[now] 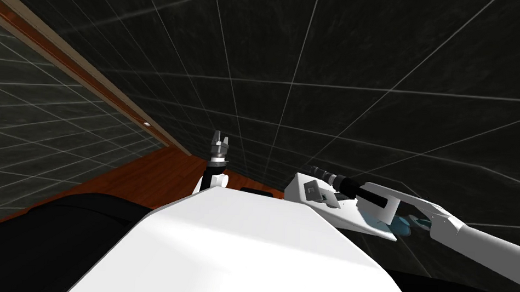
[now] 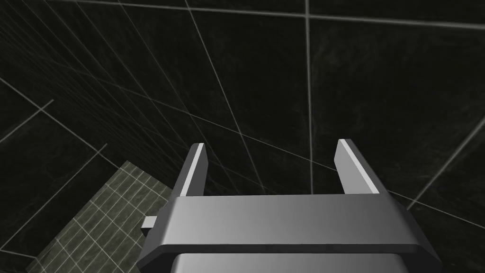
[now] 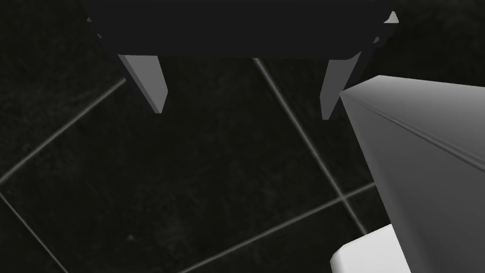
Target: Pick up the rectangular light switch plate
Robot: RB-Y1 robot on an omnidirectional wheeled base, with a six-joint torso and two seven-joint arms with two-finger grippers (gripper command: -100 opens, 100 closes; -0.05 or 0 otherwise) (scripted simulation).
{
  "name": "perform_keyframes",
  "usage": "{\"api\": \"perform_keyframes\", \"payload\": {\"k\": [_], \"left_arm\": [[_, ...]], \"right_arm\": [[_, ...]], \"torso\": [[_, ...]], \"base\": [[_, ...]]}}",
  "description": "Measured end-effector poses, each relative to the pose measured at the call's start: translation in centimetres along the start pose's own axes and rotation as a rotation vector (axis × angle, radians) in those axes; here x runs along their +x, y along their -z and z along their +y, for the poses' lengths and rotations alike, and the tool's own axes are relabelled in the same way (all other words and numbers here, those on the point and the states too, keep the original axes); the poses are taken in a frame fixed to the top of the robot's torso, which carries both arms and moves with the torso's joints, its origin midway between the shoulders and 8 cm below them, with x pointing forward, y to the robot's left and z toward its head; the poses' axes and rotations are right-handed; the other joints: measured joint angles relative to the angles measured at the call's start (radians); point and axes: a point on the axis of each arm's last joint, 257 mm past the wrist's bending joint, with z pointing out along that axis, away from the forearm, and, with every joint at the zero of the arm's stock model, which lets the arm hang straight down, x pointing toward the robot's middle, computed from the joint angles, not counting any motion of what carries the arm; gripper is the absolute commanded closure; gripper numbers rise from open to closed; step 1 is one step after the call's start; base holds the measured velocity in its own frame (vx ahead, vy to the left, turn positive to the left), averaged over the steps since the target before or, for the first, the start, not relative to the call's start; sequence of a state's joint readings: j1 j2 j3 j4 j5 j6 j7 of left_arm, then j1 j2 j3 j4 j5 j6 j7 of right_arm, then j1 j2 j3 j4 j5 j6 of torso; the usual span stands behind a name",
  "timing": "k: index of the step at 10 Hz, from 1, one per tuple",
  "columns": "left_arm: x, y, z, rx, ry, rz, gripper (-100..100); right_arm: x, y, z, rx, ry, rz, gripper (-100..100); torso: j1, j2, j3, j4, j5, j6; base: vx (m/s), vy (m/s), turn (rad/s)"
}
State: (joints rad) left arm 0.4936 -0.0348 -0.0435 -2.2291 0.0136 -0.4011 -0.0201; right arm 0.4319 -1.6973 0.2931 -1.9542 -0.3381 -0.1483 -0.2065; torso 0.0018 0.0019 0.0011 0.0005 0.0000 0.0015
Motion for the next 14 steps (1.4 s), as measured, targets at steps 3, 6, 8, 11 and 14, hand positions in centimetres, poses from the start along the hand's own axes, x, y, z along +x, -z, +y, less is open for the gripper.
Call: {"api": "perform_keyframes", "payload": {"k": [3, 6, 8, 11, 14], "left_arm": [[0.0, 0.0, 0.0, 0.0, 0.0, 0.0, 0], [0.0, 0.0, 0.0, 0.0, 0.0, 0.0, 0], [0.0, 0.0, 0.0, 0.0, 0.0, 0.0, 0], [0.0, 0.0, 0.0, 0.0, 0.0, 0.0, 0], [0.0, 0.0, 0.0, 0.0, 0.0, 0.0, 0]], "right_arm": [[0.4, 1.4, -4.0, 0.115, -0.008, 0.046, -100], [0.2, 2.6, -6.1, 0.18, -0.004, 0.066, -100], [0.4, 3.1, -7.1, 0.216, -0.005, 0.08, -100], [0.2, 4.8, -9.6, 0.29, -0.017, 0.098, -100], [0.2, 6.0, -11.3, 0.344, -0.013, 0.11, -100]], "torso": [[0.001, 0.002, 0.001, 0.001, 0.0, 0.0], [0.0, 0.0, 0.0, 0.0, 0.0, 0.001], [0.001, -0.001, -0.001, 0.0, 0.0, -0.001], [0.0, 0.001, 0.001, 0.0, 0.0, 0.001], [0.0, 0.0, 0.0, 0.0, 0.0, 0.001]], "base": [[-0.071, 0.024, 0.198], [-0.023, 0.006, 0.03], [-0.063, 0.033, 0.276], [-0.046, 0.026, 0.069], [-0.021, 0.01, 0.024]]}}
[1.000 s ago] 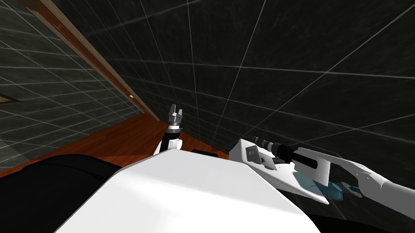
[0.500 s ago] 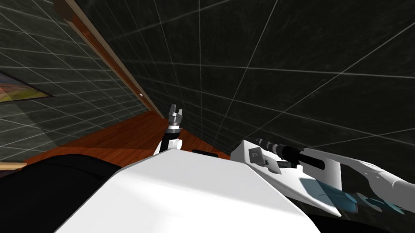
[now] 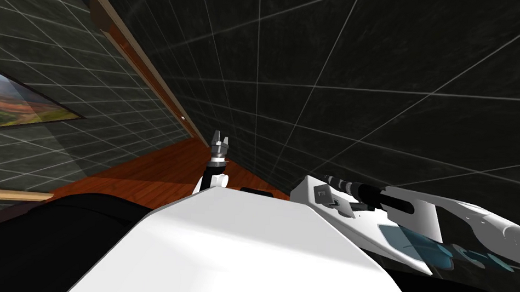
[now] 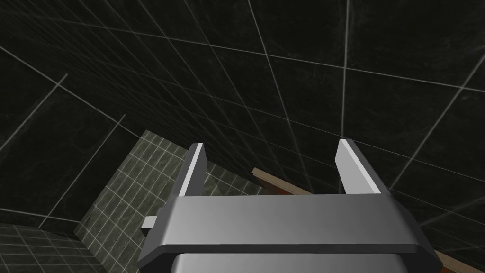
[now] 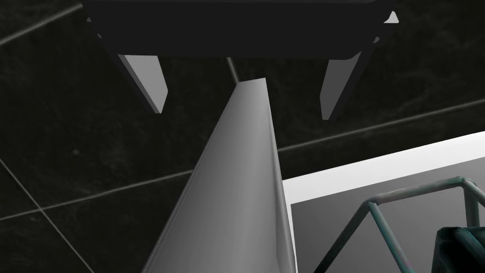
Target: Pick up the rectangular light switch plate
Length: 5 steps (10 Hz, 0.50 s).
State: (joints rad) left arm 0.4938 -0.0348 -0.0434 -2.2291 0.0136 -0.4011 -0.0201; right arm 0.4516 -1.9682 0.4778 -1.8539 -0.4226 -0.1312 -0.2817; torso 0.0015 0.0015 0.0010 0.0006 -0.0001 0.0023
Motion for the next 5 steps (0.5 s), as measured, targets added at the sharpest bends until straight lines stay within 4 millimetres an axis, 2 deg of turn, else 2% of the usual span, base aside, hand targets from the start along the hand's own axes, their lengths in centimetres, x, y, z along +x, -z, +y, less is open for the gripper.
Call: {"api": "perform_keyframes", "payload": {"k": [1, 2, 3, 5], "left_arm": [[0.0, 0.0, 0.0, 0.0, 0.0, 0.0, 0], [0.0, 0.0, 0.0, 0.0, 0.0, 0.0, 0], [0.0, 0.0, 0.0, 0.0, 0.0, 0.0, 0], [0.0, 0.0, 0.0, 0.0, 0.0, 0.0, 0]], "right_arm": [[0.1, 0.0, -0.1, 0.002, 0.003, 0.003, -100], [0.1, 0.0, -0.1, 0.003, -0.002, 0.005, -100], [0.1, 0.3, -0.9, 0.029, -0.005, 0.012, -100], [-0.1, 1.2, -3.0, 0.089, -0.012, 0.023, -100]], "torso": [[-0.001, -0.001, -0.001, 0.0, 0.0, 0.0], [-0.001, -0.002, -0.001, 0.0, 0.0, 0.0], [0.0, 0.0, -0.001, 0.0, 0.0, -0.001], [0.003, 0.002, 0.001, 0.0, 0.001, 0.0]], "base": [[0.0, 0.0, 0.0], [-0.035, 0.018, 0.207], [-0.068, 0.05, 0.217], [-0.05, 0.04, 0.036]]}}
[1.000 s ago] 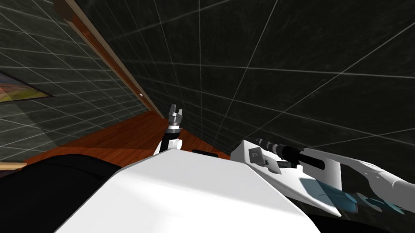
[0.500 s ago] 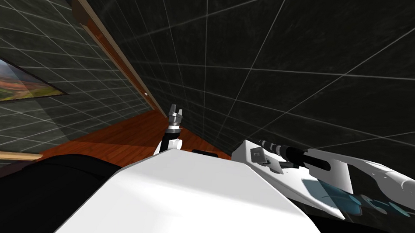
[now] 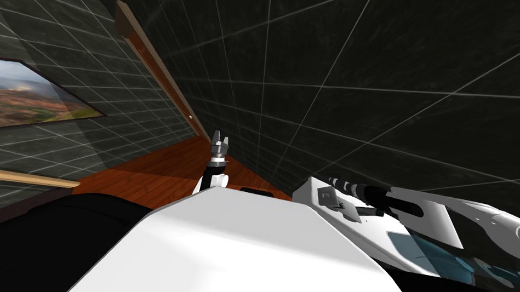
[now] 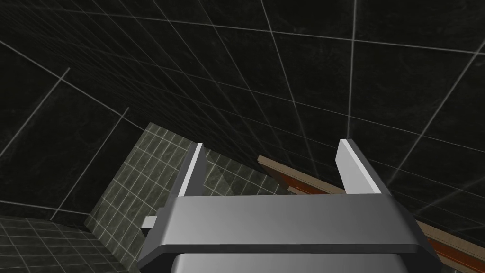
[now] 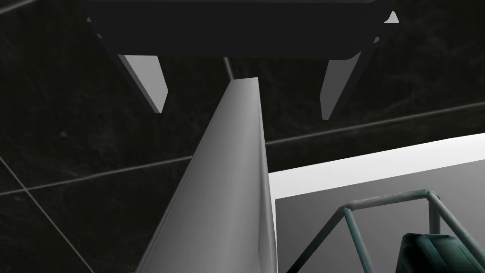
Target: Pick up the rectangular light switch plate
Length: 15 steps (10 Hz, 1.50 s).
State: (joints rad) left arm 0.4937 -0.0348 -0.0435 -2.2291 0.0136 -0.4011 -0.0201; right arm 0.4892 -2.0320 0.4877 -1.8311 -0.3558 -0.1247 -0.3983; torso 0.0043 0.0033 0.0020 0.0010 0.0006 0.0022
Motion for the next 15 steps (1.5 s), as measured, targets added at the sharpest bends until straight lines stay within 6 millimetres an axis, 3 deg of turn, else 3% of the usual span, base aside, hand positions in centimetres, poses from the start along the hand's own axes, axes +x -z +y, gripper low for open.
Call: {"api": "perform_keyframes", "payload": {"k": [9, 10, 11, 15], "left_arm": [[0.0, 0.0, 0.0, 0.0, 0.0, 0.0, 0], [0.0, 0.0, 0.0, 0.0, 0.0, 0.0, 0], [0.0, 0.0, 0.0, 0.0, 0.0, 0.0, 0], [0.0, 0.0, 0.0, 0.0, 0.0, 0.0, 0]], "right_arm": [[-0.8, 2.9, -5.7, 0.168, -0.008, 0.023, -100], [-0.8, 3.0, -5.8, 0.17, -0.009, 0.023, 0], [-0.8, 3.0, -5.8, 0.17, -0.009, 0.023, -100], [0.8, 2.3, -7.6, 0.175, -0.024, 0.022, -100]], "torso": [[-0.001, -0.001, 0.0, 0.0, 0.0, 0.0], [-0.003, -0.002, -0.001, 0.0, -0.001, 0.0], [-0.004, -0.003, -0.001, -0.001, -0.001, 0.0], [-0.004, -0.006, -0.004, -0.002, -0.001, 0.0]], "base": [[-0.041, 0.036, 0.097], [0.0, 0.0, 0.0], [0.026, 0.001, 0.046], [0.045, 0.009, 0.04]]}}
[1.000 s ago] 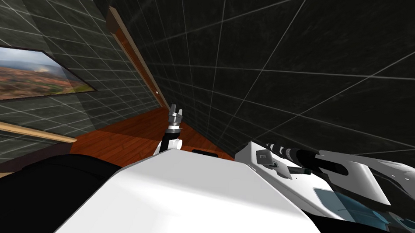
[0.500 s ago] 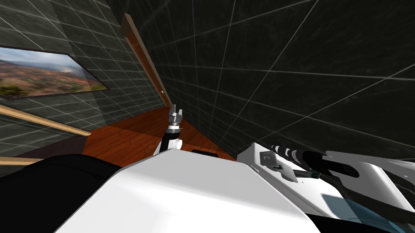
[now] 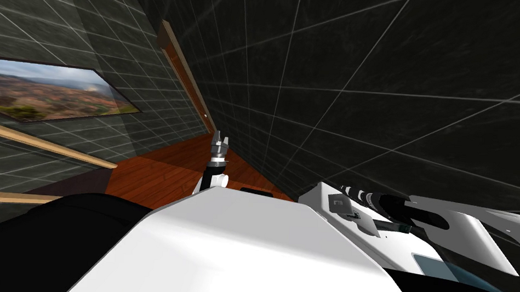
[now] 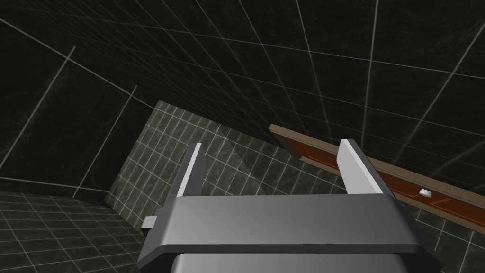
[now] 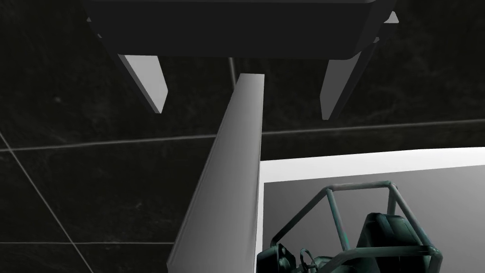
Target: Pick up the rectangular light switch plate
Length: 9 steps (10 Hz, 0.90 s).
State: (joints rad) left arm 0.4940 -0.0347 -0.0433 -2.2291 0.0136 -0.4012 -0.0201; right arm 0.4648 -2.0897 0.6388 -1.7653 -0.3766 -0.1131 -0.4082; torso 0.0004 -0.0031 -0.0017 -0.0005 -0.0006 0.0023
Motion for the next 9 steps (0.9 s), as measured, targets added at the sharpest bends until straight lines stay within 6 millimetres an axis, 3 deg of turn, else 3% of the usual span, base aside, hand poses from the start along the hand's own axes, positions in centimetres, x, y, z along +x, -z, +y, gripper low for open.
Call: {"api": "perform_keyframes", "payload": {"k": [1, 2, 6, 7, 8, 9], "left_arm": [[0.0, 0.0, 0.0, 0.0, 0.0, 0.0, 0], [0.0, 0.0, 0.0, 0.0, 0.0, 0.0, 0], [0.0, 0.0, 0.0, 0.0, 0.0, 0.0, 0], [0.0, 0.0, 0.0, 0.0, 0.0, 0.0, 0], [0.0, 0.0, 0.0, 0.0, 0.0, 0.0, 0], [0.0, 0.0, 0.0, 0.0, 0.0, 0.0, 0]], "right_arm": [[0.14, -0.22, -0.25, 0.003, 0.001, 0.0, -100], [0.12, -0.24, -0.26, 0.003, 0.001, 0.0, 100], [0.11, -0.23, -0.29, 0.004, 0.0, 0.0, 100], [0.11, -0.24, -0.29, 0.004, 0.0, 0.0, 0], [0.12, -0.24, -0.29, 0.004, 0.0, 0.0, 100], [-0.3, 0.0, 0.19, 0.002, 0.005, -0.001, 100]], "torso": [[0.0, 0.001, 0.001, 0.0, 0.0, 0.0], [0.0, 0.002, 0.001, 0.001, 0.0, 0.0], [0.0, 0.003, 0.002, 0.001, 0.0, 0.0], [0.0, 0.003, 0.002, 0.001, 0.0, 0.0], [0.0, 0.003, 0.002, 0.001, 0.0, 0.0], [0.0, 0.005, 0.003, 0.001, 0.001, 0.0]], "base": [[0.006, 0.002, 0.0], [0.0, 0.0, 0.0], [0.0, 0.0, 0.0], [0.0, 0.0, 0.0], [-0.037, -0.006, -0.055], [-0.064, -0.011, -0.06]]}}
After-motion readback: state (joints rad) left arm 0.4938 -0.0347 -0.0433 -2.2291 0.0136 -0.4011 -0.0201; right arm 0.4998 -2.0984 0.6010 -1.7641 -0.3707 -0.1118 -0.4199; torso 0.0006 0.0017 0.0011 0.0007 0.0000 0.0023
